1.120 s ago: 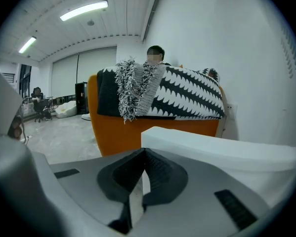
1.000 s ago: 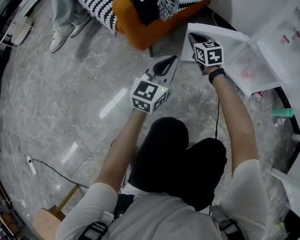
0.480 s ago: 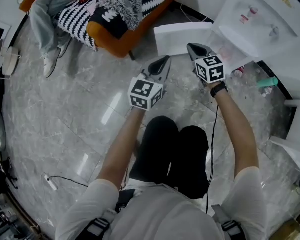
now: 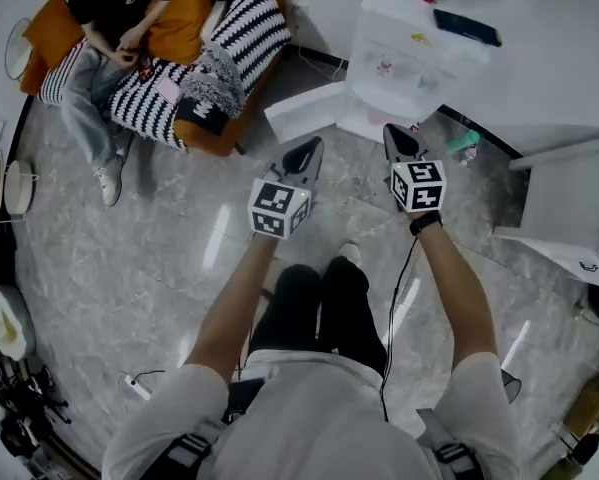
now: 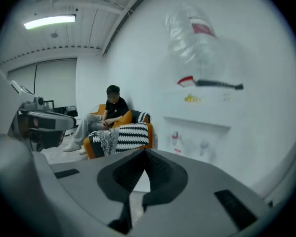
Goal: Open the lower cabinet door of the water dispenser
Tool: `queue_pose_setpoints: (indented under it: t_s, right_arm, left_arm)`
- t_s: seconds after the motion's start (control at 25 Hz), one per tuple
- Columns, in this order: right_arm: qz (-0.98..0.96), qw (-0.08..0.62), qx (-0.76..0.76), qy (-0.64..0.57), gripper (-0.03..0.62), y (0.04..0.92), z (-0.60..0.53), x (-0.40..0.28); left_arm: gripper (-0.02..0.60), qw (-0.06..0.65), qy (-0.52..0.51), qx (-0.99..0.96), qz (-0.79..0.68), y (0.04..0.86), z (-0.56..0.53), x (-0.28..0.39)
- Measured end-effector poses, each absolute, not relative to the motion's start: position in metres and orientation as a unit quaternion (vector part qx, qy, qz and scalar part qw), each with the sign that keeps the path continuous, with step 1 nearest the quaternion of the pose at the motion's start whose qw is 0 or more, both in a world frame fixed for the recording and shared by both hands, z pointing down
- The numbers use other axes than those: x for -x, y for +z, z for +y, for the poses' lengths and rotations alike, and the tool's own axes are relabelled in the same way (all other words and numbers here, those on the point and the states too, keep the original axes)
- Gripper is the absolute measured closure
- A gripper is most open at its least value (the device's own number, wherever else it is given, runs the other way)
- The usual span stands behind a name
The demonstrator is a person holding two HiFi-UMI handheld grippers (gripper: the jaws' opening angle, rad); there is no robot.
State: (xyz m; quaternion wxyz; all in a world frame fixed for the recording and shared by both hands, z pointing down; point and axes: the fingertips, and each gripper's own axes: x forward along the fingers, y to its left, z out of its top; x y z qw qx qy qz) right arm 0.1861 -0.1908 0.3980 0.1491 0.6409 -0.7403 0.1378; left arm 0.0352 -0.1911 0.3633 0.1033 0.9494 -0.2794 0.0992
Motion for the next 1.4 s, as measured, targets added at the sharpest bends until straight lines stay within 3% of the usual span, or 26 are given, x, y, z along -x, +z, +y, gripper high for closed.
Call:
queue_pose_setpoints:
  t_s: [0.32, 0.6, 1.12, 1.4]
  right_arm:
    - [-0.730, 0.124, -0.664, 0.106, 0.583, 0.211, -0.128, -0.172]
    - [-0.759, 0.107, -0.638, 0.071, 0.583, 0.100, -0.089, -0.127]
    - [-0.694, -0.006, -0.716, 0.075, 0.583, 0.031, -0.026, -0.137]
    - [-0.670, 0.010, -0.741, 0.041, 0.583, 0.015, -0.012, -0.140]
  left_arm:
    - [0.568, 0.091, 0.087, -0.959, -0.255, 0.187, -0.162, -0.035]
    - [0.568, 0.072, 0.060, -0.961, -0.261, 0.092, -0.133, -0.020]
    - [0.568, 0.061, 0.019, -0.958, -0.280, 0.038, -0.090, 0.005]
    - [0.568, 0.045, 0.009, -0.954, -0.295, 0.022, -0.089, 0.009]
